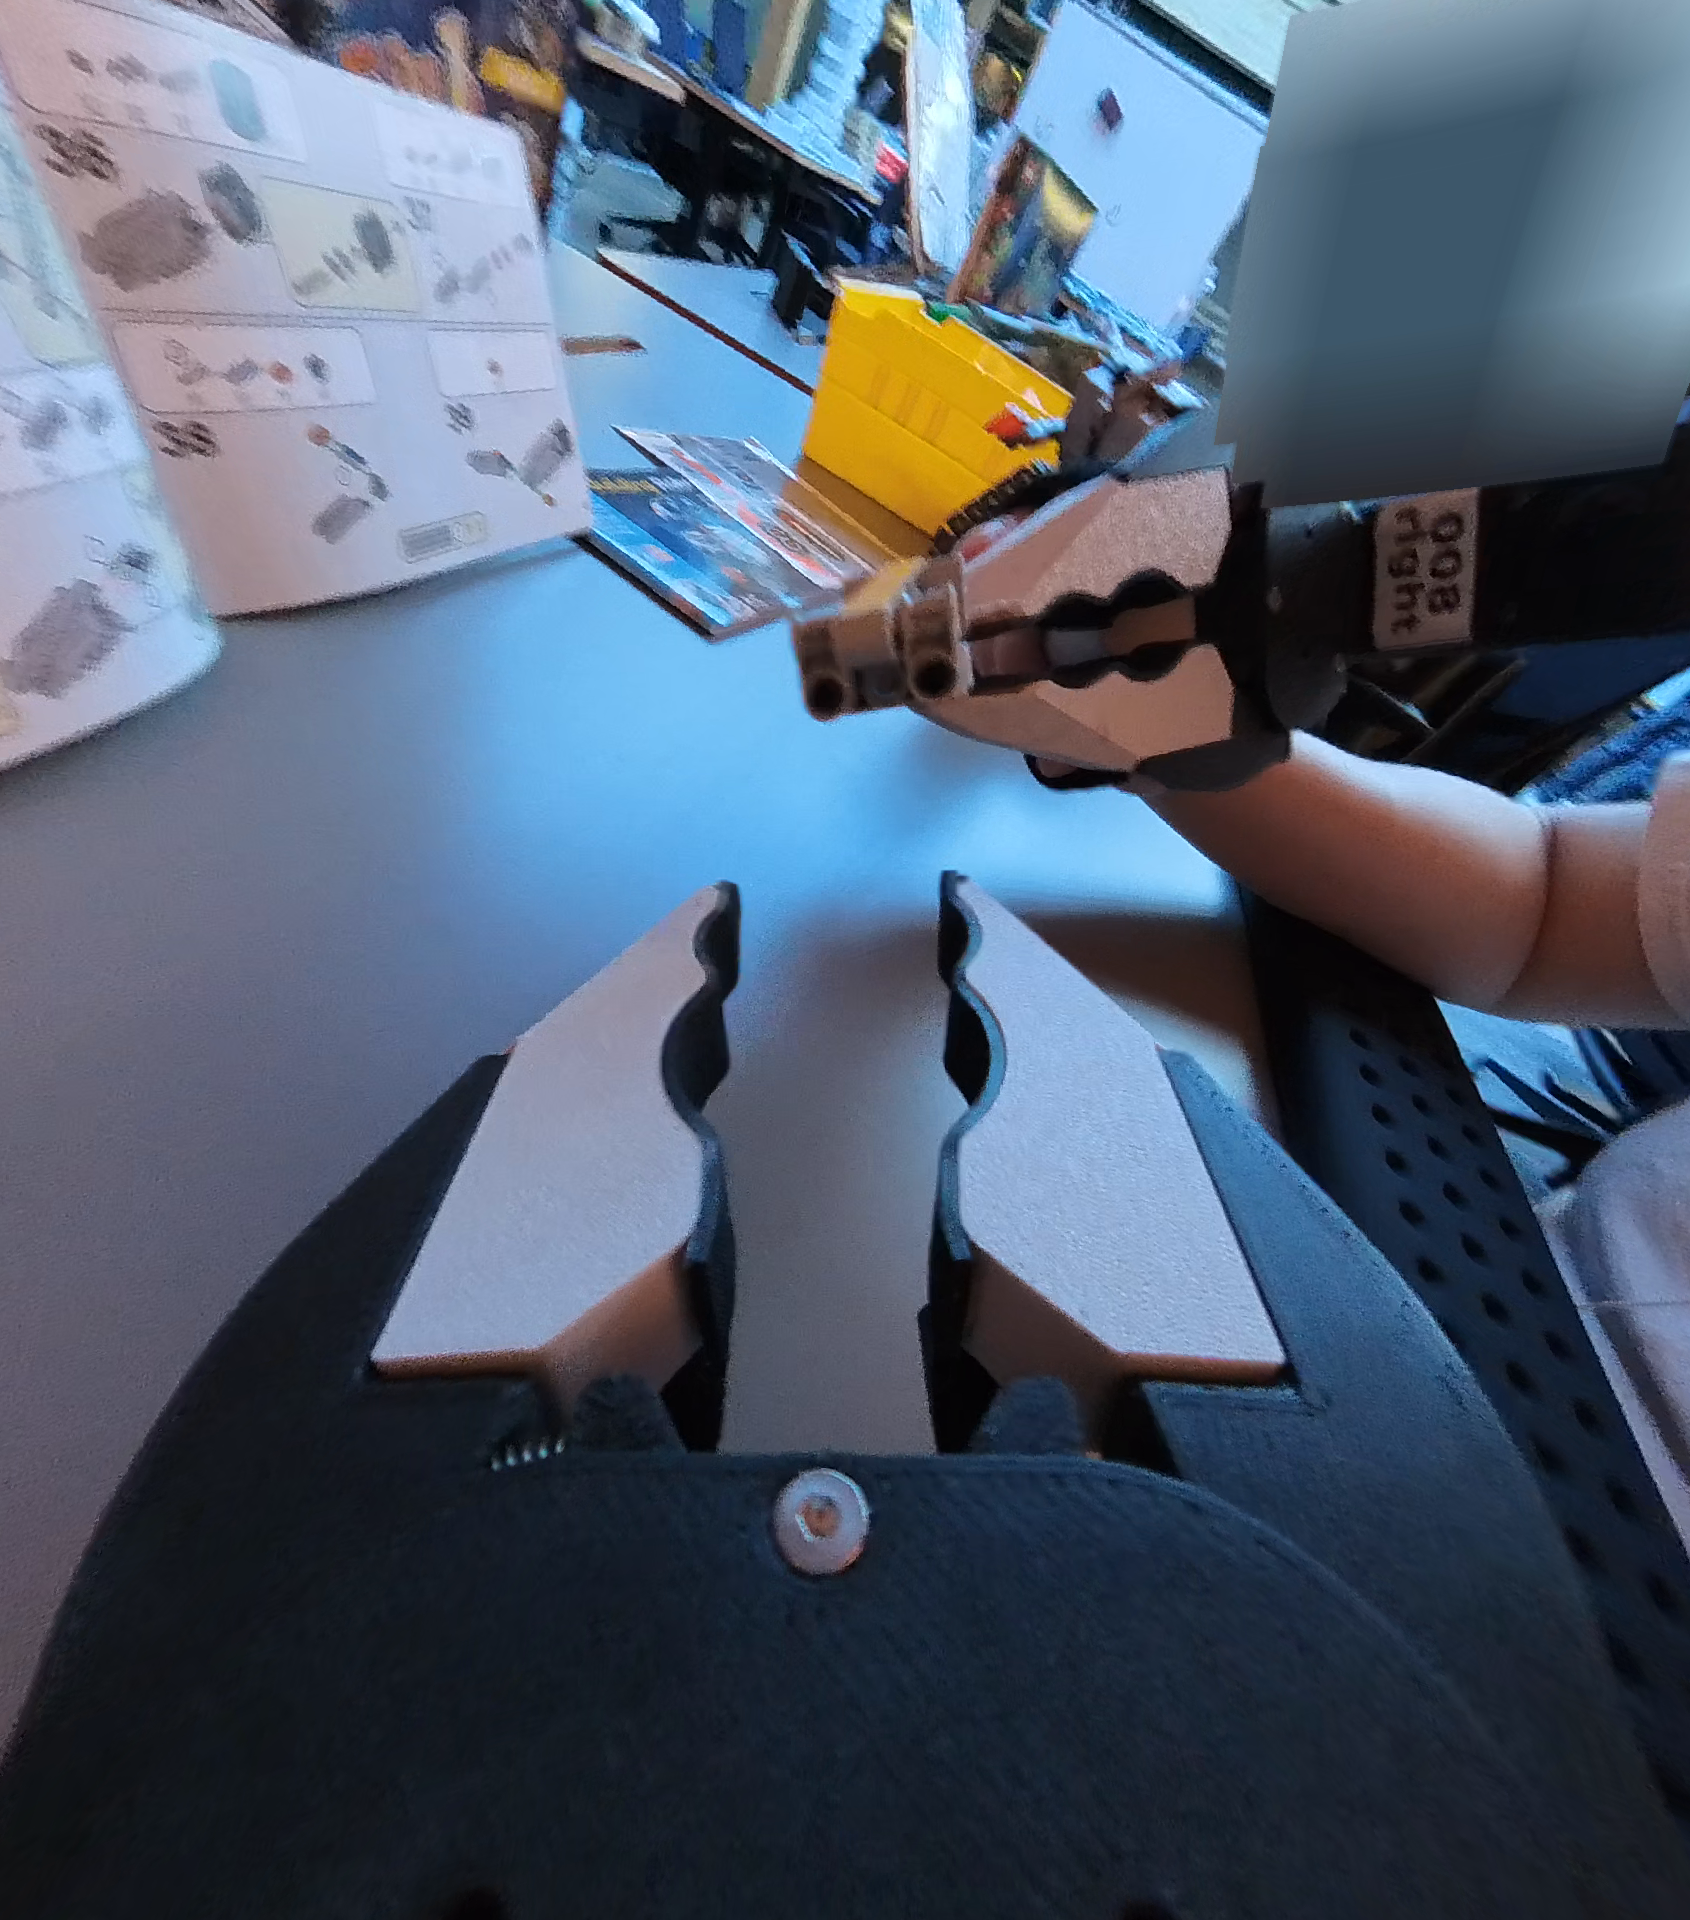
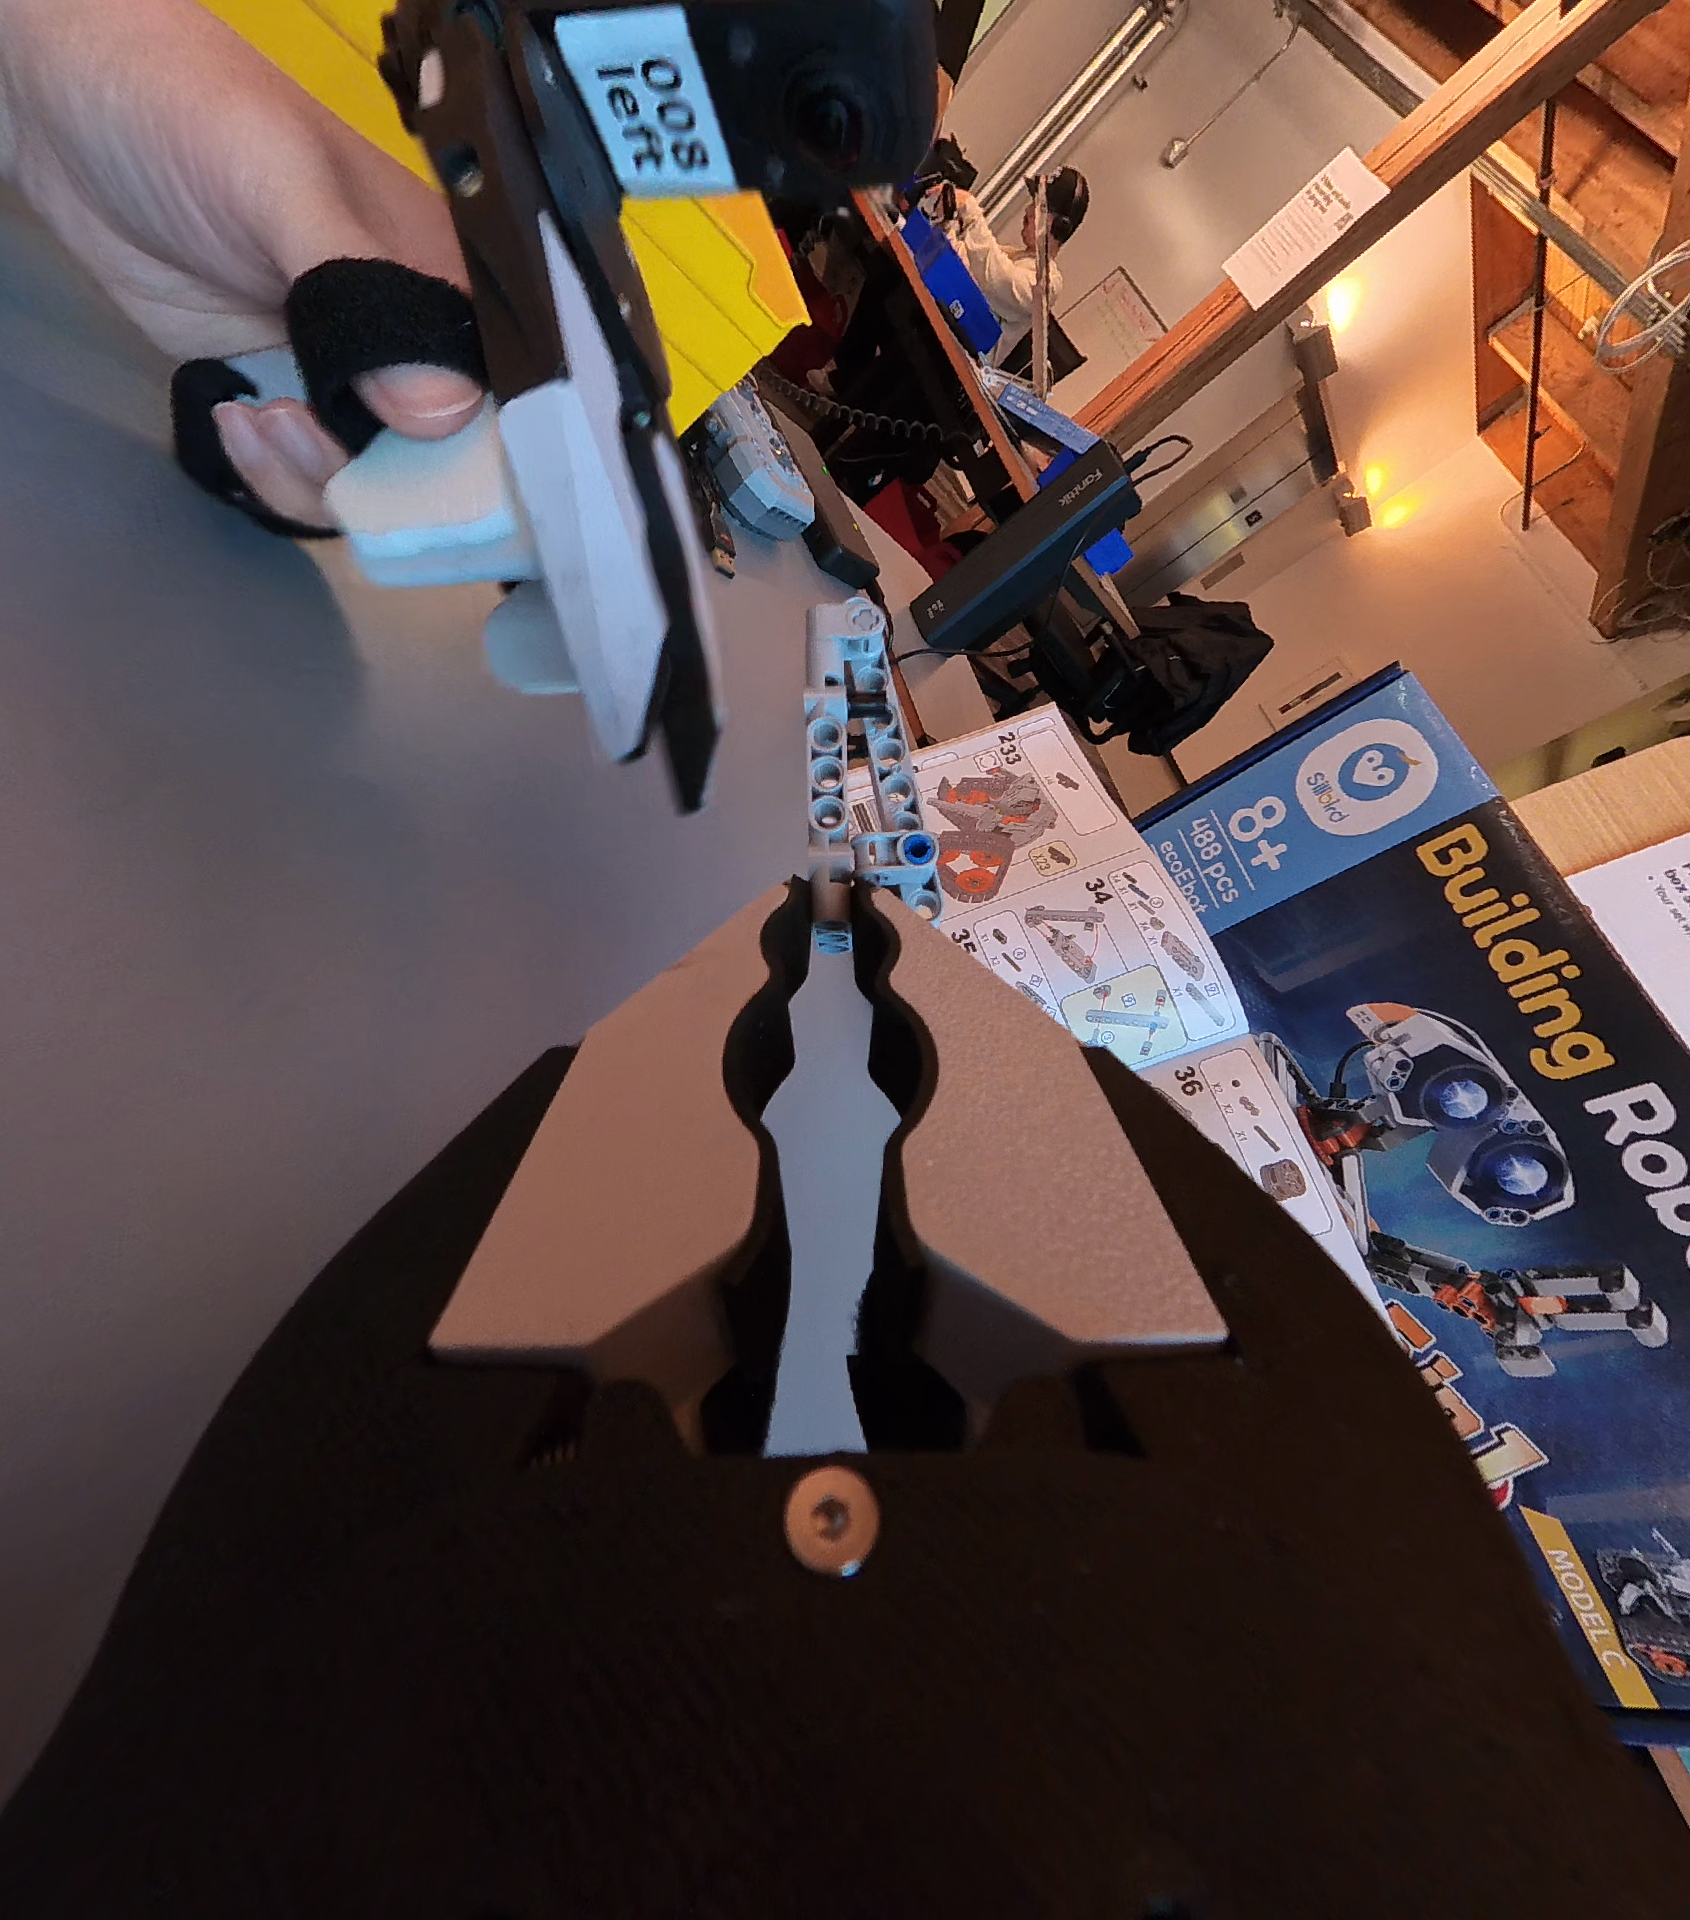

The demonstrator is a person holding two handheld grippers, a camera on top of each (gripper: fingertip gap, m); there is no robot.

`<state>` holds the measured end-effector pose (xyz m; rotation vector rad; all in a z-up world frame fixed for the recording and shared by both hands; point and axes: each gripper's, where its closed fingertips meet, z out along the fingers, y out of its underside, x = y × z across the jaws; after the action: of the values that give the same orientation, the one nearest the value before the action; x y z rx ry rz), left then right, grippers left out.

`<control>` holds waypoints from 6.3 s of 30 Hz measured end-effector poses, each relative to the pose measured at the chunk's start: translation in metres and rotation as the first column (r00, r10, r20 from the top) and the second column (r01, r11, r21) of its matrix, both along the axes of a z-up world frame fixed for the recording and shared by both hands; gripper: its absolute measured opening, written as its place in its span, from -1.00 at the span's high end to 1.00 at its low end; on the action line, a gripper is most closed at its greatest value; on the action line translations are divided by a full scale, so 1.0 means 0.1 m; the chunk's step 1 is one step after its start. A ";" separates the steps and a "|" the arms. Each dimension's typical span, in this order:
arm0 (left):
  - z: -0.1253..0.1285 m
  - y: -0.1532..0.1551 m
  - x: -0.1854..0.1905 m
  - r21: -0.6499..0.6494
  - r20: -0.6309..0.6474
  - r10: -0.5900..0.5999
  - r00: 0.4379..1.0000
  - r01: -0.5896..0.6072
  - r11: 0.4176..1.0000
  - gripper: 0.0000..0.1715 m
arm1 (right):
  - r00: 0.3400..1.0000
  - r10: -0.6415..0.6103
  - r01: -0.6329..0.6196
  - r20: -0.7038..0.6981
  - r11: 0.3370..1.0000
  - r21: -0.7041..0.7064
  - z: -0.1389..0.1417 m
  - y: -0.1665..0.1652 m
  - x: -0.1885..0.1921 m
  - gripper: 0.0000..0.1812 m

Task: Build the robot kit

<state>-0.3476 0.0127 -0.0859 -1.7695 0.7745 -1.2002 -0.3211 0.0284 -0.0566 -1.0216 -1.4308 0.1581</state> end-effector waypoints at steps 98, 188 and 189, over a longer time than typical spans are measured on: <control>-0.23 0.07 -0.13 0.050 -0.189 0.041 0.981 -0.033 0.998 0.67 | 0.975 0.082 -0.089 0.206 0.996 0.027 -0.57 -0.02 -0.32 0.92; -0.73 0.53 -0.79 0.134 -0.562 0.078 0.823 -0.002 0.991 0.47 | 0.960 -0.206 0.280 0.191 0.653 -0.703 -1.01 0.69 -0.54 0.54; -0.73 0.53 -0.79 0.134 -0.562 0.078 0.824 -0.003 0.991 0.46 | 0.960 -0.204 0.278 0.191 0.651 -0.706 -1.01 0.69 -0.54 0.56</control>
<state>-0.4270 0.0661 -0.1586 -2.0435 1.1177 -0.5621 -0.3747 0.0972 -0.1577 -1.8998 -1.3059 0.5245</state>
